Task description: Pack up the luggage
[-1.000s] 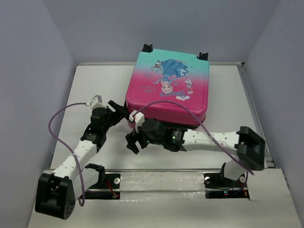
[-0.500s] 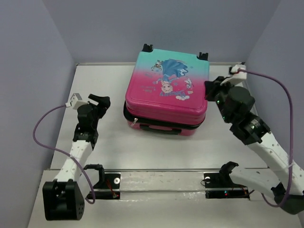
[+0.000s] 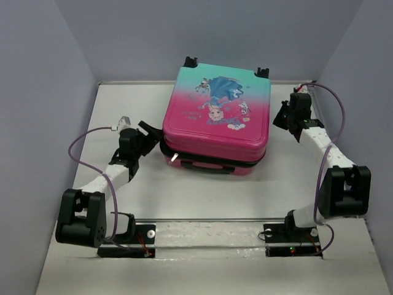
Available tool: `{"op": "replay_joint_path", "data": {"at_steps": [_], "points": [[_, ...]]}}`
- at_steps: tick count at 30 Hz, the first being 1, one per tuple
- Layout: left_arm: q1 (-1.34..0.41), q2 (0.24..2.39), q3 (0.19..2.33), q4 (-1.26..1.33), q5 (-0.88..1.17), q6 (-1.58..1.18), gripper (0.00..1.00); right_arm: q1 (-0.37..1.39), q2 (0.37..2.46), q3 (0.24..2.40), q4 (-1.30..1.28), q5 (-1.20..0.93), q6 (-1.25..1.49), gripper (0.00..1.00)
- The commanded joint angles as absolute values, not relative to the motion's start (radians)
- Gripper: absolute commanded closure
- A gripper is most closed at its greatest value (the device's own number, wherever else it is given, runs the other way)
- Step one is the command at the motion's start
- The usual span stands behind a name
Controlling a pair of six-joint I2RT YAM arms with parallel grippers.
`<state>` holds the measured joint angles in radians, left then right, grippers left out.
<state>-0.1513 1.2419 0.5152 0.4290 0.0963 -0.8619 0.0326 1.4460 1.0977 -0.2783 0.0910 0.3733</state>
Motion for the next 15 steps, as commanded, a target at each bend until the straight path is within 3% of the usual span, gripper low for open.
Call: {"op": "replay_joint_path", "data": {"at_steps": [1, 5, 7, 12, 15], "points": [[-0.184, 1.288, 0.474, 0.503, 0.119, -0.842, 0.13, 0.049, 1.524, 1.150, -0.075, -0.298, 0.382, 0.93], [-0.254, 1.283, 0.430, 0.528, 0.126, -0.854, 0.14, 0.175, 1.611, 1.274, -0.071, -0.507, 0.278, 0.93], [-0.309, 1.234, 0.381, 0.535, 0.098, -0.876, 0.15, 0.206, 1.621, 1.322, -0.019, -0.740, 0.284, 0.93], [-0.446, 0.861, 0.273, 0.470, -0.044, -0.949, 0.18, 0.206, 1.773, 1.526, 0.011, -0.998, 0.414, 0.93], [-0.535, 0.692, 0.296, 0.349, -0.135, -0.962, 0.19, 0.206, 1.874, 1.641, -0.034, -1.009, 0.451, 0.93]]}}
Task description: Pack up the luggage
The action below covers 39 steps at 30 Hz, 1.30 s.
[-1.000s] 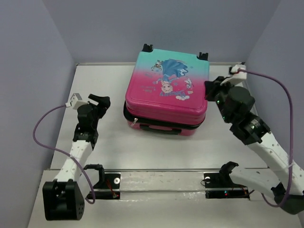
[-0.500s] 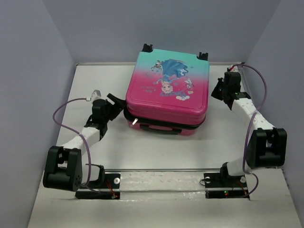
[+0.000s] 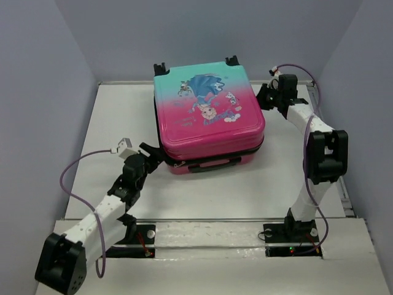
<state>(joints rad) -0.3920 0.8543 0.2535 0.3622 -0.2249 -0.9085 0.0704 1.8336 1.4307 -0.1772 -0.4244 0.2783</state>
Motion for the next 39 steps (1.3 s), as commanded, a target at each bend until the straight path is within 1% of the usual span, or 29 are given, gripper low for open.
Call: {"op": "replay_joint_path", "data": {"at_steps": [1, 3, 6, 8, 9, 10, 11, 14, 17, 18, 21, 22, 24, 25, 26, 27, 28, 29, 31, 32, 34, 35, 37, 38, 39], "points": [[-0.552, 0.663, 0.302, 0.342, -0.159, -0.960, 0.18, 0.206, 1.897, 1.666, -0.044, -0.999, 0.463, 0.93], [-0.606, 0.608, 0.324, 0.373, -0.201, -0.962, 0.18, 0.206, 1.936, 1.716, -0.081, -0.948, 0.472, 0.93], [-0.638, 0.667, 0.423, 0.384, -0.225, -0.905, 0.16, 0.206, 1.999, 1.747, -0.081, -0.957, 0.500, 0.93], [-0.682, 0.718, 0.546, 0.383, -0.219, -0.861, 0.15, 0.206, 2.023, 1.772, -0.087, -0.953, 0.491, 0.93], [-0.713, 0.760, 0.613, 0.382, -0.218, -0.842, 0.14, 0.206, 2.025, 1.785, -0.130, -0.924, 0.459, 0.89], [-0.725, 0.776, 0.639, 0.383, -0.222, -0.824, 0.14, 0.206, 2.026, 1.801, -0.161, -0.898, 0.437, 0.85], [-0.730, 0.804, 0.696, 0.380, -0.221, -0.786, 0.13, 0.206, 2.026, 1.834, -0.223, -0.838, 0.390, 0.69], [-0.732, 0.819, 0.822, 0.295, -0.305, -0.692, 0.10, 0.206, 1.987, 1.848, -0.284, -0.715, 0.319, 0.41], [-0.730, 0.840, 0.971, 0.278, -0.315, -0.583, 0.01, 0.206, 1.905, 1.812, -0.295, -0.612, 0.255, 0.18], [-0.730, 0.862, 1.080, 0.223, -0.316, -0.569, 0.01, 0.206, 1.867, 1.807, -0.296, -0.604, 0.246, 0.15], [-0.729, 0.938, 1.207, 0.144, -0.363, -0.529, 0.01, 0.206, 1.806, 1.778, -0.298, -0.585, 0.221, 0.08], [-0.721, 0.957, 1.256, 0.100, -0.409, -0.526, 0.01, 0.206, 1.758, 1.743, -0.295, -0.569, 0.221, 0.08], [-0.637, 1.012, 1.291, 0.069, -0.388, -0.531, 0.01, 0.206, 1.703, 1.694, -0.270, -0.558, 0.227, 0.07], [-0.582, 1.038, 1.307, 0.048, -0.324, -0.550, 0.01, 0.206, 1.636, 1.616, -0.249, -0.563, 0.233, 0.07], [-0.433, 1.101, 1.321, 0.028, -0.271, -0.575, 0.01, 0.206, 1.596, 1.570, -0.185, -0.561, 0.257, 0.07], [-0.431, 1.136, 1.322, 0.025, -0.191, -0.610, 0.01, 0.206, 1.557, 1.521, -0.158, -0.558, 0.268, 0.07], [-0.272, 1.173, 1.319, 0.038, -0.037, -0.674, 0.01, 0.206, 1.481, 1.435, -0.140, -0.552, 0.278, 0.07], [-0.212, 1.262, 1.327, 0.040, 0.012, -0.692, 0.01, 0.206, 1.444, 1.395, -0.123, -0.551, 0.284, 0.07], [-0.108, 1.343, 1.371, 0.023, 0.099, -0.692, 0.01, 0.206, 1.370, 1.317, -0.083, -0.542, 0.308, 0.08], [-0.095, 1.401, 1.385, 0.020, 0.103, -0.666, 0.01, 0.206, 1.295, 1.237, -0.071, -0.538, 0.313, 0.08], [-0.068, 1.437, 1.379, 0.023, 0.115, -0.670, 0.01, 0.225, 1.217, 1.151, -0.037, -0.523, 0.334, 0.08], [-0.043, 1.443, 1.358, 0.032, 0.173, -0.686, 0.01, 0.225, 1.180, 1.108, -0.029, -0.519, 0.347, 0.07], [-0.044, 1.378, 1.217, 0.136, 0.201, -0.725, 0.01, 0.247, 1.062, 0.964, -0.014, -0.474, 0.399, 0.10], [-0.044, 1.330, 1.150, 0.176, 0.201, -0.742, 0.01, 0.258, 1.024, 0.913, -0.014, -0.466, 0.408, 0.14], [-0.044, 1.207, 1.014, 0.254, 0.183, -0.770, 0.01, 0.270, 0.943, 0.814, -0.012, -0.439, 0.425, 0.22]]}}
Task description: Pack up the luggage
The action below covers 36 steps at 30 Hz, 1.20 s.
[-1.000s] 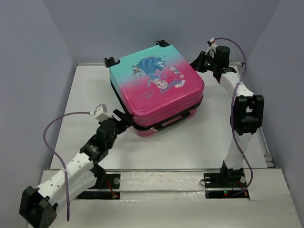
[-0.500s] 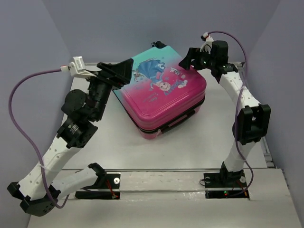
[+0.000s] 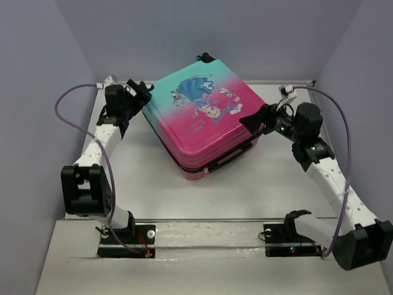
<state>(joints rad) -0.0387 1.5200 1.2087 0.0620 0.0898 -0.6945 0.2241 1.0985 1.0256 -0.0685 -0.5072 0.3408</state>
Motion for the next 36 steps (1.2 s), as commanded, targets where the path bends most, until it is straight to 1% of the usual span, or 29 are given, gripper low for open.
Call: {"op": "replay_joint_path", "data": {"at_steps": [1, 2, 3, 4, 5, 6, 7, 8, 9, 10, 11, 12, 13, 14, 15, 16, 17, 18, 19, 21, 24, 26, 30, 36], "points": [[-0.046, 1.139, 0.950, 0.285, 0.167, -0.781, 0.02, 0.305, 0.898, 0.760, -0.011, -0.422, 0.437, 0.29], [-0.052, 1.065, 0.886, 0.307, 0.135, -0.785, 0.04, 0.328, 0.855, 0.706, 0.024, -0.420, 0.451, 0.42], [-0.075, 0.926, 0.783, 0.310, 0.124, -0.772, 0.11, 0.353, 0.788, 0.621, 0.050, -0.431, 0.472, 0.62], [-0.090, 0.796, 0.740, 0.289, 0.095, -0.761, 0.20, 0.415, 0.757, 0.585, 0.055, -0.430, 0.485, 0.68], [-0.104, 0.795, 0.697, 0.266, 0.078, -0.749, 0.20, 0.416, 0.730, 0.551, 0.063, -0.425, 0.494, 0.77], [-0.127, 0.678, 0.657, 0.240, 0.066, -0.739, 0.30, 0.492, 0.709, 0.519, 0.078, -0.420, 0.515, 0.90], [-0.130, 0.626, 0.591, 0.165, 0.049, -0.715, 0.33, 0.535, 0.680, 0.468, 0.083, -0.391, 0.521, 0.90], [-0.130, 0.579, 0.565, 0.125, 0.040, -0.697, 0.37, 0.579, 0.678, 0.450, 0.092, -0.368, 0.525, 0.90], [-0.132, 0.508, 0.539, 0.056, 0.040, -0.684, 0.46, 0.674, 0.684, 0.434, 0.119, -0.345, 0.522, 0.89], [-0.132, 0.482, 0.476, 0.032, 0.067, -0.675, 0.52, 0.724, 0.734, 0.416, 0.139, -0.300, 0.517, 0.88], [-0.132, 0.460, 0.439, 0.017, 0.067, -0.681, 0.59, 0.774, 0.735, 0.416, 0.159, -0.272, 0.506, 0.84], [-0.133, 0.431, 0.401, 0.011, 0.122, -0.698, 0.68, 0.881, 0.818, 0.422, 0.193, -0.235, 0.477, 0.73], [-0.144, 0.425, 0.312, 0.027, 0.194, -0.756, 0.72, 0.931, 0.865, 0.442, 0.207, -0.147, 0.456, 0.68], [-0.170, 0.425, 0.275, 0.058, 0.195, -0.756, 0.75, 0.975, 0.909, 0.442, 0.222, -0.102, 0.436, 0.61], [-0.196, 0.433, 0.249, 0.073, 0.213, -0.812, 0.80, 1.004, 0.980, 0.451, 0.277, -0.056, 0.420, 0.45], [-0.224, 0.439, 0.197, 0.119, 0.212, -0.843, 0.81, 1.015, 1.008, 0.448, 0.319, -0.025, 0.422, 0.40], [-0.271, 0.458, 0.178, 0.139, 0.190, -0.866, 0.83, 1.015, 1.056, 0.431, 0.401, -0.012, 0.422, 0.33], [-0.293, 0.475, 0.166, 0.159, 0.177, -0.876, 0.86, 1.015, 1.080, 0.430, 0.425, 0.006, 0.414, 0.31], [-0.316, 0.495, 0.144, 0.216, 0.170, -0.883, 0.88, 1.015, 1.101, 0.433, 0.433, 0.073, 0.407, 0.30], [-0.391, 0.586, 0.140, 0.292, 0.147, -0.888, 0.91, 1.015, 1.153, 0.437, 0.463, 0.132, 0.403, 0.30], [-0.500, 0.720, 0.147, 0.369, 0.111, -0.877, 0.91, 1.015, 1.169, 0.437, 0.495, 0.161, 0.406, 0.31], [-0.537, 0.773, 0.153, 0.435, 0.083, -0.876, 0.91, 1.015, 1.167, 0.426, 0.511, 0.202, 0.407, 0.31], [-0.568, 0.857, 0.172, 0.497, 0.048, -0.864, 0.91, 0.967, 1.189, 0.423, 0.577, 0.161, 0.397, 0.31], [-0.569, 0.920, 0.202, 0.538, 0.043, -0.847, 0.90, 0.966, 1.291, 0.462, 0.658, 0.115, 0.371, 0.33]]}}
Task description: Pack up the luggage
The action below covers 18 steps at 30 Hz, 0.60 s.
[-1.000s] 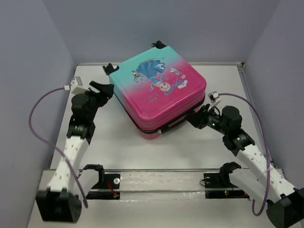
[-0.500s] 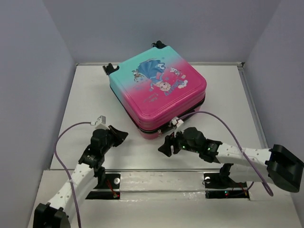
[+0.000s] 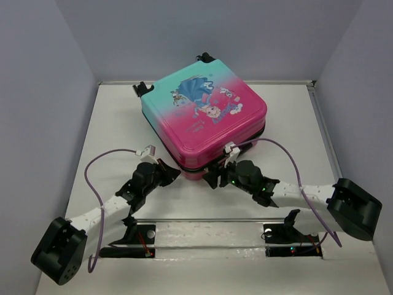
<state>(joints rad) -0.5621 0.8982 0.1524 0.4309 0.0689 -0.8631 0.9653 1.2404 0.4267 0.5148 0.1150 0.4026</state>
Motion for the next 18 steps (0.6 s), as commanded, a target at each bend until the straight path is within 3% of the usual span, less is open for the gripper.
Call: {"op": "replay_joint_path", "data": {"at_steps": [1, 5, 11, 13, 18], "points": [[-0.571, 0.923, 0.209, 0.551, 0.044, -0.848, 0.90, 0.966, 1.299, 0.462, 0.669, 0.115, 0.371, 0.34], [-0.584, 0.946, 0.229, 0.558, 0.045, -0.833, 0.90, 0.957, 1.333, 0.442, 0.767, 0.098, 0.373, 0.36], [-0.588, 0.977, 0.248, 0.558, 0.041, -0.815, 0.90, 0.957, 1.400, 0.436, 0.902, 0.086, 0.380, 0.49], [-0.589, 0.980, 0.261, 0.555, 0.041, -0.810, 0.90, 0.957, 1.422, 0.439, 0.933, 0.087, 0.388, 0.56], [-0.597, 1.011, 0.290, 0.554, 0.044, -0.787, 0.90, 0.957, 1.448, 0.394, 1.025, 0.097, 0.414, 0.87]]}}
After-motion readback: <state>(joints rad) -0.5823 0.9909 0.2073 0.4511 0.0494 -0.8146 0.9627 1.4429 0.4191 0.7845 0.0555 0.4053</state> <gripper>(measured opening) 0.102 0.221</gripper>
